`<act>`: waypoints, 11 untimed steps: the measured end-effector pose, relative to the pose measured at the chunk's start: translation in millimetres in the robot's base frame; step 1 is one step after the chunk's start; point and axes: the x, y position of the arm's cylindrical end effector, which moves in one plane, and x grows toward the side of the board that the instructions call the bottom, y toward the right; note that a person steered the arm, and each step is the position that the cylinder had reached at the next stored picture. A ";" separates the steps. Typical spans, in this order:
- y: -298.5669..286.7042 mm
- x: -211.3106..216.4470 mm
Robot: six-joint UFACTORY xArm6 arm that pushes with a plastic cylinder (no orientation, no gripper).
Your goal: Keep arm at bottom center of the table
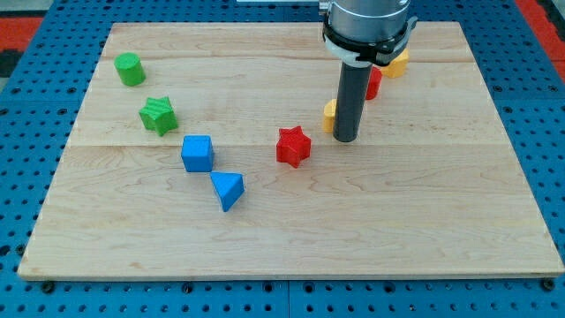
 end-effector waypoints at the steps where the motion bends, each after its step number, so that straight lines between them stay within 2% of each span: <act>1: -3.7 0.0; 3: 3.3 -2.5; 4: 26.3 1.1; 5: 30.9 23.2; 7: -3.7 37.7; 9: -0.5 61.4; 10: 49.5 120.6; 11: -15.8 188.4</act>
